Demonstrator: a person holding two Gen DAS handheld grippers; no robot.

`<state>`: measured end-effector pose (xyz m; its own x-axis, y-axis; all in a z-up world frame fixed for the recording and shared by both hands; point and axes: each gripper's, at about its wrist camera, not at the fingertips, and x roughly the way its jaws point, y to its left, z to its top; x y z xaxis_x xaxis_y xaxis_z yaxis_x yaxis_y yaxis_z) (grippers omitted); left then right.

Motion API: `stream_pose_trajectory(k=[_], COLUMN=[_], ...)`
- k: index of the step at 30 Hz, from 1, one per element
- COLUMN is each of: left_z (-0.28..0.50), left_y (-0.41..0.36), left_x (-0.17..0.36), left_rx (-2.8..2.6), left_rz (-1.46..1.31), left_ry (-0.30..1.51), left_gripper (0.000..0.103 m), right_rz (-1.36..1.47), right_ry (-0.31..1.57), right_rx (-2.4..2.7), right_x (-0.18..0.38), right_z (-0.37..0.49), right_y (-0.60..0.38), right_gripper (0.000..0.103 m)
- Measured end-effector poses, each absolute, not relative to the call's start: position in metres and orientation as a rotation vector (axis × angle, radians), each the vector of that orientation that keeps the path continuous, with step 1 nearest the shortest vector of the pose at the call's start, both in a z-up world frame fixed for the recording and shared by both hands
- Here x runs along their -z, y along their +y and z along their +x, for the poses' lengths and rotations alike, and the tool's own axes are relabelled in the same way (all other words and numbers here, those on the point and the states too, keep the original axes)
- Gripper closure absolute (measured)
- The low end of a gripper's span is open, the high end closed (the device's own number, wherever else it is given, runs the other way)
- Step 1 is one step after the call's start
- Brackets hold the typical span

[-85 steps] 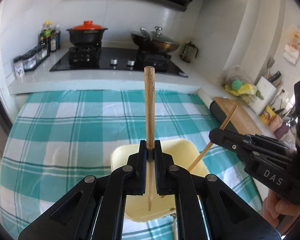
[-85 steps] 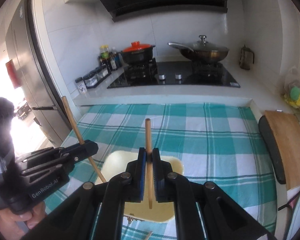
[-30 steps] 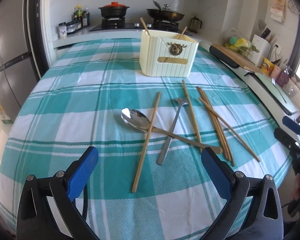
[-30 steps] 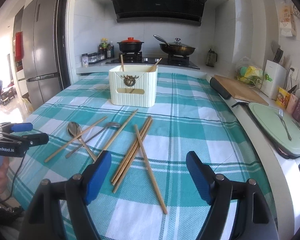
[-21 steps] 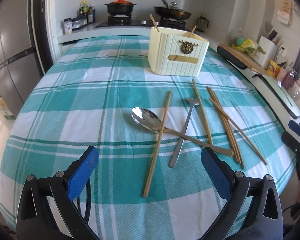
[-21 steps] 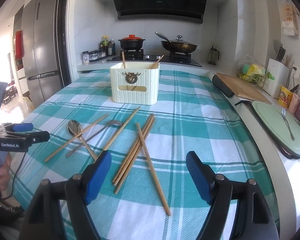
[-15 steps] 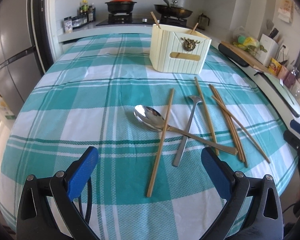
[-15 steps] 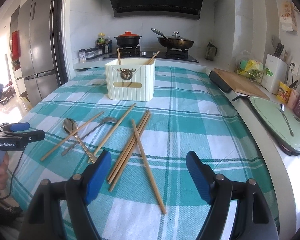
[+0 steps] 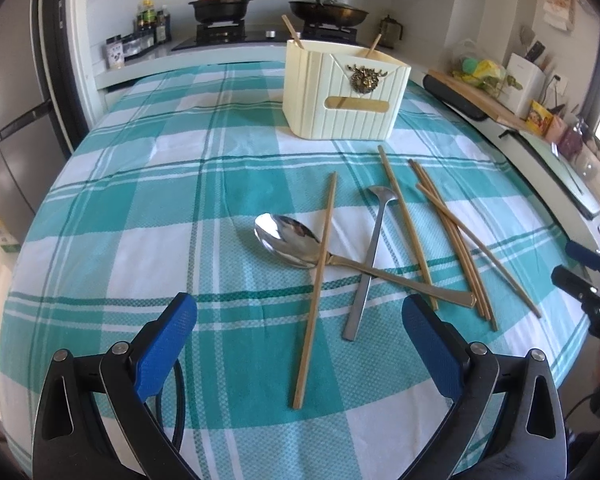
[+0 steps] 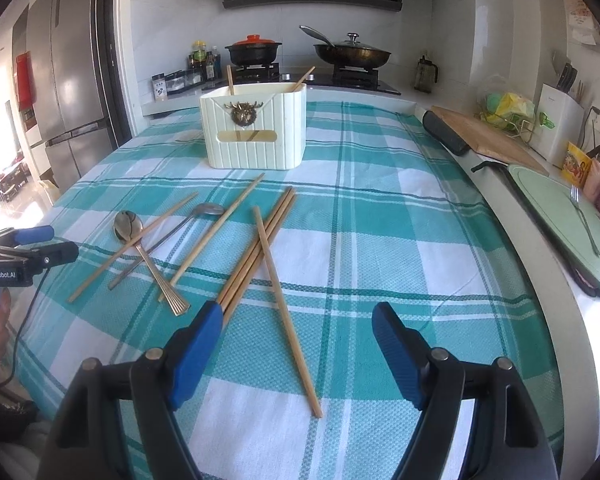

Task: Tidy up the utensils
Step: 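Withdraw both tools from the caddy back over the utensils, then grasp a chopstick with the left tool while the right tool grasps another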

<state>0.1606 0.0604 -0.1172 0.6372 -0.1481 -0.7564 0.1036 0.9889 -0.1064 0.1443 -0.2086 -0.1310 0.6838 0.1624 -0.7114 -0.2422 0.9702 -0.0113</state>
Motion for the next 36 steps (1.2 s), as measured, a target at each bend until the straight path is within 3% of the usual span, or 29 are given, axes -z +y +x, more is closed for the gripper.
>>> stream_pose_trajectory(k=[22,36], left_z=[0.270,0.302], left_y=[0.024,0.021], left_x=[0.118,0.143], left_rx=[0.334,0.303], left_rz=[0.132,0.200], left_ry=[0.971,1.052], left_gripper=[0.002,0.016], right_rz=[-0.162,-0.245], right_ry=[0.901,1.032], right_rx=[-0.347,-0.463], right_x=[0.153,0.179], right_z=[0.190,0.237], right_y=[-0.199,-0.187], right_gripper=[0.025,0.053])
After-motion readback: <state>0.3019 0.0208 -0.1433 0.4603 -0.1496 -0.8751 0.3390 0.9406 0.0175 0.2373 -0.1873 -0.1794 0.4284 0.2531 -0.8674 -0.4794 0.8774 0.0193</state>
